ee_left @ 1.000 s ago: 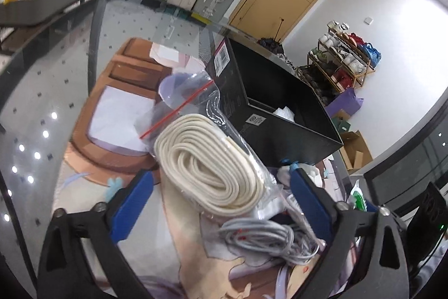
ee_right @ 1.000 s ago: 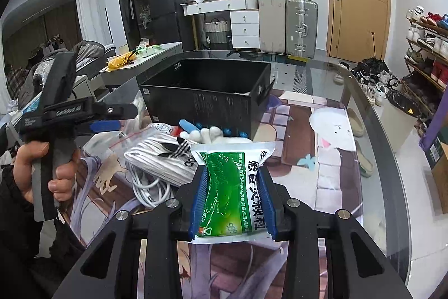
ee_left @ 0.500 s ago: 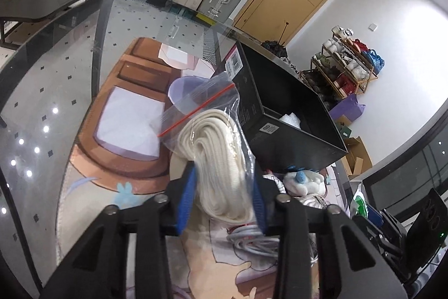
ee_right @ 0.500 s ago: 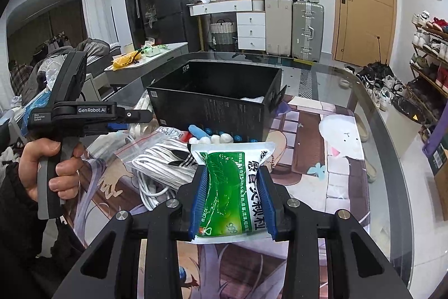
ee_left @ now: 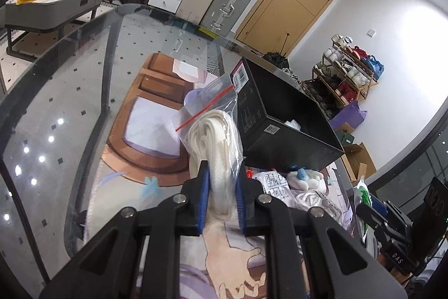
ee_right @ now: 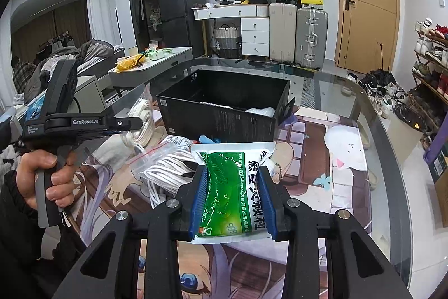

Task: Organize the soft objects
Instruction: 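Lift the green sachet with the right gripper while the left gripper grasps the bagged rope coil, then carry the green sachet and the rope coil over the black box with both grippers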

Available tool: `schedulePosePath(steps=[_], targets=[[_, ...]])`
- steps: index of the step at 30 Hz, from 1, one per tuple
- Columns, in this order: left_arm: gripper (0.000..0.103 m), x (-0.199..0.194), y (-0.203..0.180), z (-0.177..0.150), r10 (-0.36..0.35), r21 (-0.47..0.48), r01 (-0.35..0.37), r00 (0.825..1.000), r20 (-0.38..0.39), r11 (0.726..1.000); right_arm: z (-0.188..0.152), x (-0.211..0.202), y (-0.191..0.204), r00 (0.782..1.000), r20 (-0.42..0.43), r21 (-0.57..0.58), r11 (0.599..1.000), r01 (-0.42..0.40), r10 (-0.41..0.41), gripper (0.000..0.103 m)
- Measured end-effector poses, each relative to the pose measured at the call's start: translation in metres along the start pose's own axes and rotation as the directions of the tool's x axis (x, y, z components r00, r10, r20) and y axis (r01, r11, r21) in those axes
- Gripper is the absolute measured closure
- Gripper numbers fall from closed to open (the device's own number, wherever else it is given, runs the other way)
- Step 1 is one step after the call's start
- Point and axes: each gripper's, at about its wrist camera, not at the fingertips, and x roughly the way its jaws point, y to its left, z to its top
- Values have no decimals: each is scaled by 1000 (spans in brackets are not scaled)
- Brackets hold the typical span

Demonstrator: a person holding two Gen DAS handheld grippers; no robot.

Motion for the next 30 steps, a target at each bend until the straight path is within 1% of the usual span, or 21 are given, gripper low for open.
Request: schedulePosePath(steps=[9, 18, 26, 30], targets=[[89, -16, -19, 1, 28, 83, -33, 998, 56, 996, 12, -1, 3, 1000, 26, -9, 1000, -4, 4, 67], [89, -27, -48, 16, 36, 170, -55, 993, 116, 984, 31, 0, -4, 998, 62, 18, 1000, -7, 6, 67], [89, -23, -66, 30, 33, 233, -65, 990, 136, 970, 47, 6, -14, 996, 86, 47, 999, -25, 21, 67], [89, -20, -76, 39, 17, 257, -50, 991, 133, 965, 57, 7, -21, 995, 97, 70, 997, -41, 34, 67]])
